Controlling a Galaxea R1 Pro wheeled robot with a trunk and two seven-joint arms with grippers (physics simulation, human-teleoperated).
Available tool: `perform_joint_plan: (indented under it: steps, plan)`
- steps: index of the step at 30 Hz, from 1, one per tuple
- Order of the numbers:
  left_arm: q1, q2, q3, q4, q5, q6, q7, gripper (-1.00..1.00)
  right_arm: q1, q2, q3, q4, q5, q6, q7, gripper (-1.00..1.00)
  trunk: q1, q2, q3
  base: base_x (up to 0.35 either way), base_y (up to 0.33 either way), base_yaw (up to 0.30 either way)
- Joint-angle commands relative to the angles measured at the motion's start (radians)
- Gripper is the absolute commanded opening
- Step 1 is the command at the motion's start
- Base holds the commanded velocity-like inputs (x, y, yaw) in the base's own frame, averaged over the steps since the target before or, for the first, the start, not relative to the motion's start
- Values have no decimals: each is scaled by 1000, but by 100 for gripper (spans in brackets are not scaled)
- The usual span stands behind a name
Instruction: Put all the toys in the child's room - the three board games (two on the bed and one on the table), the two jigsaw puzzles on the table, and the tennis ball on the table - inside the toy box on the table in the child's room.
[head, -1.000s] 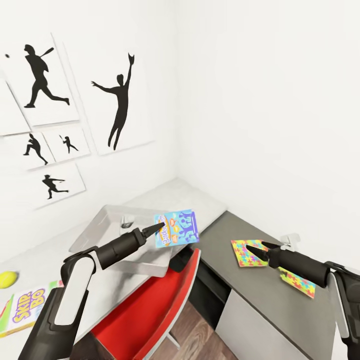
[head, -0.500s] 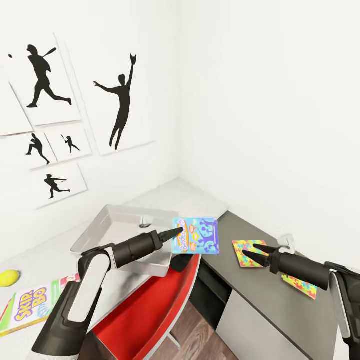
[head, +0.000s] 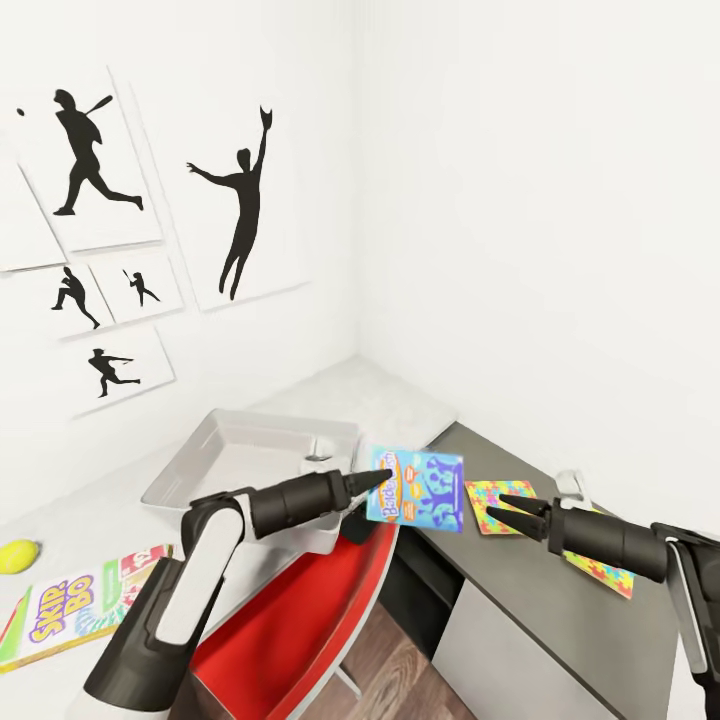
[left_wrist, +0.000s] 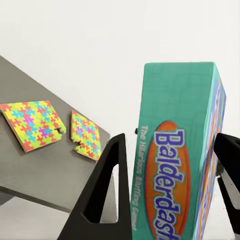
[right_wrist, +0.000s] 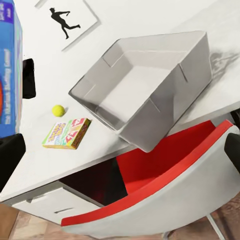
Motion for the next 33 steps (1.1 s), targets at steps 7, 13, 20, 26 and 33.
perform_joint_plan:
  steps: [7, 13, 20, 26, 33]
  plan:
    - [-6, -2, -34, 2, -1, 2, 61, -100, -1, -3, 1, 1, -10, 16, 7, 100, 1, -2, -2, 0, 0, 0]
    - [-8, -6, -47, 11, -4, 0, 111, -100, -1, -4, 1, 2, -12, 20, 8, 100, 1, -2, -2, 0, 0, 0]
    - [-18, -29, -82, 27, -62, -4, 142, -100, -2, -4, 2, 3, -12, 32, 8, 100, 1, -2, -2, 0, 0, 0]
    - [-22, -44, -98, 35, -94, -6, 150, -100, -2, -3, 3, 6, -12, 36, 8, 100, 1, -2, -2, 0, 0, 0]
    - [-23, -52, -105, 37, -102, -13, 146, -100, -4, 1, 4, 22, -10, 39, 7, 100, 1, -2, -2, 0, 0, 0]
